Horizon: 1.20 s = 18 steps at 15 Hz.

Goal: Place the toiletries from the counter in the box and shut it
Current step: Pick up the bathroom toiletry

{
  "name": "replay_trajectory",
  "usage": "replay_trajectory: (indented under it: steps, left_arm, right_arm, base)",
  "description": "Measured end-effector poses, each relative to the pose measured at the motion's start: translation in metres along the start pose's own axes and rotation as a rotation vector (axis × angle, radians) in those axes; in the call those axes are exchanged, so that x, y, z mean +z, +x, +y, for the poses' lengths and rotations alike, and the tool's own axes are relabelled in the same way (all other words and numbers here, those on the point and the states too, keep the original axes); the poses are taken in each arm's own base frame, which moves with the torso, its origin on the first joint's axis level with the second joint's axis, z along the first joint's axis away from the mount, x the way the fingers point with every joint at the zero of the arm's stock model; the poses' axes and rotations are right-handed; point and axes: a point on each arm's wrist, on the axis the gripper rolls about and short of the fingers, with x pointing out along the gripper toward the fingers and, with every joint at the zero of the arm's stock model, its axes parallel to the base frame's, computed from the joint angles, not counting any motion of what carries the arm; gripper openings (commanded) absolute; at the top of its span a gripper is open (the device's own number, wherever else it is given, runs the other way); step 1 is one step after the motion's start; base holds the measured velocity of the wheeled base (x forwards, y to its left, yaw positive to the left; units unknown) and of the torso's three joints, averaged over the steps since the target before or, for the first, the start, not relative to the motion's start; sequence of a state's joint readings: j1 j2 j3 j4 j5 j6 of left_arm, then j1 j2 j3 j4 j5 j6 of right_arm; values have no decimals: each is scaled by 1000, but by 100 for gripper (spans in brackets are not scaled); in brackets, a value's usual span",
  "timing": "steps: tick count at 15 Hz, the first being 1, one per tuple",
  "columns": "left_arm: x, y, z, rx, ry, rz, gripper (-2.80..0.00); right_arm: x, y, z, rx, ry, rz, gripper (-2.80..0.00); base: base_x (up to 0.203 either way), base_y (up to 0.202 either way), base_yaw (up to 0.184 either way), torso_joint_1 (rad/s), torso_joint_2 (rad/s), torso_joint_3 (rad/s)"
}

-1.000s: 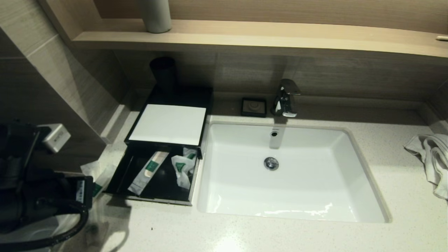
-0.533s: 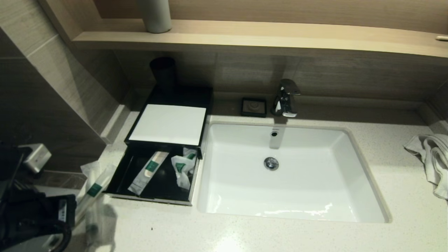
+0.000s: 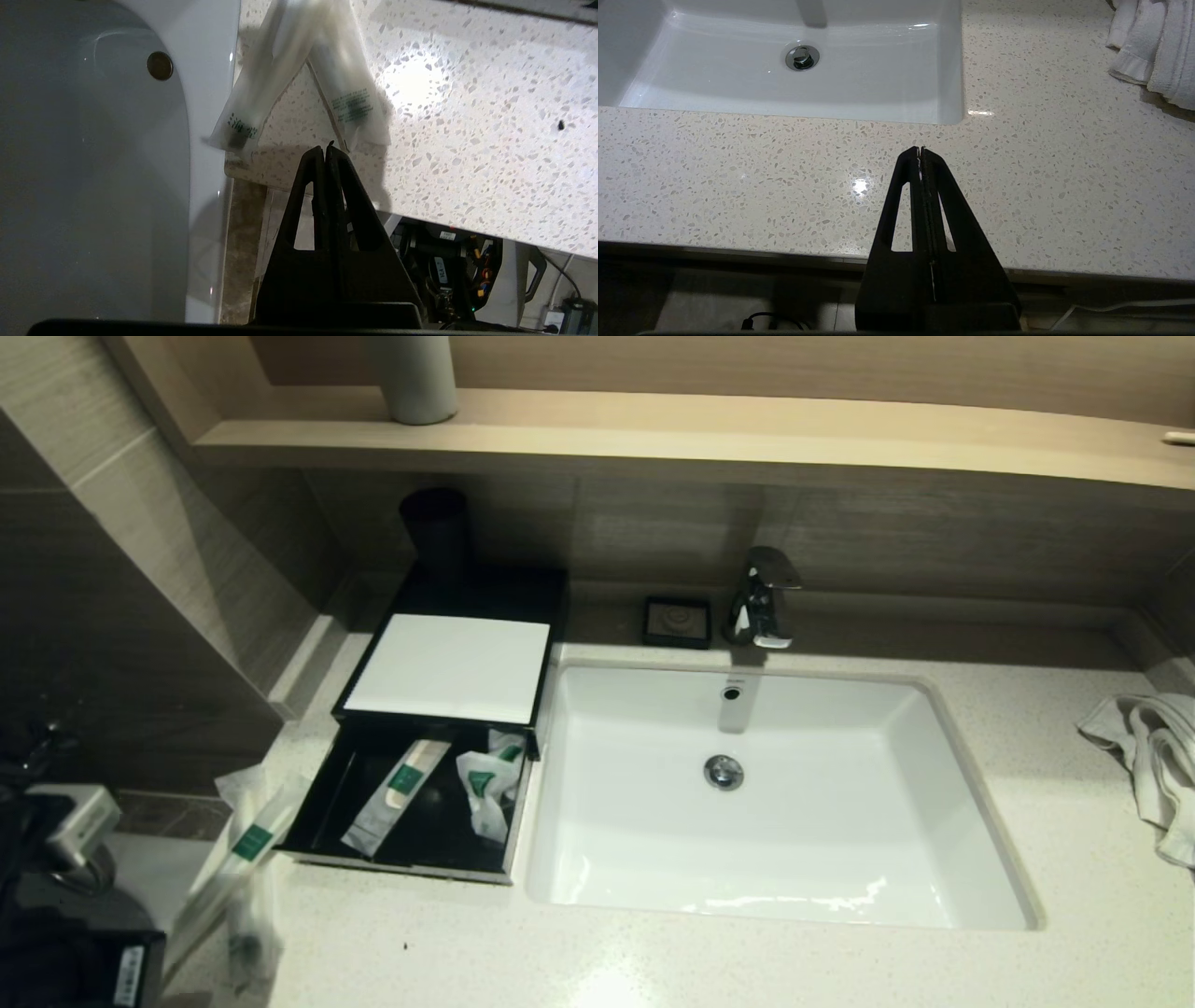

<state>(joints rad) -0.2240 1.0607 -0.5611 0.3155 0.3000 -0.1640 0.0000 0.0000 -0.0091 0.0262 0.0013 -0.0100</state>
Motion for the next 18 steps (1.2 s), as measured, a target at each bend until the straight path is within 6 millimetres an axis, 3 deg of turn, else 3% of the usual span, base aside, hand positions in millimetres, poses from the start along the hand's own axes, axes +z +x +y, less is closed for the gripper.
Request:
replay_trajectory:
  steps: [4, 7, 12, 15, 18]
  left_arm:
    - [-21, 0, 3, 2, 81, 17, -280]
    - [-23, 2, 3, -9, 143, -5, -280]
    - [0, 24, 0, 25, 167, -57, -280]
    - [23, 43, 17, 96, 159, -135, -280]
    - [33, 50, 35, 61, 147, -166, -280]
  right_arm:
    - [0, 0, 0, 0, 1, 0, -280]
    - [0, 0, 0, 0, 0, 0, -280]
    - [0, 0, 0, 0, 0, 0, -280]
    - [0, 0, 0, 0, 0, 0, -280]
    - [0, 0, 0, 0, 0, 0, -280]
  base:
    - [0, 0, 0, 0, 0, 0]
    - [0, 0, 0, 0, 0, 0]
    - [0, 0, 0, 0, 0, 0]
    - [0, 0, 0, 0, 0, 0]
    - [0, 0, 0, 0, 0, 0]
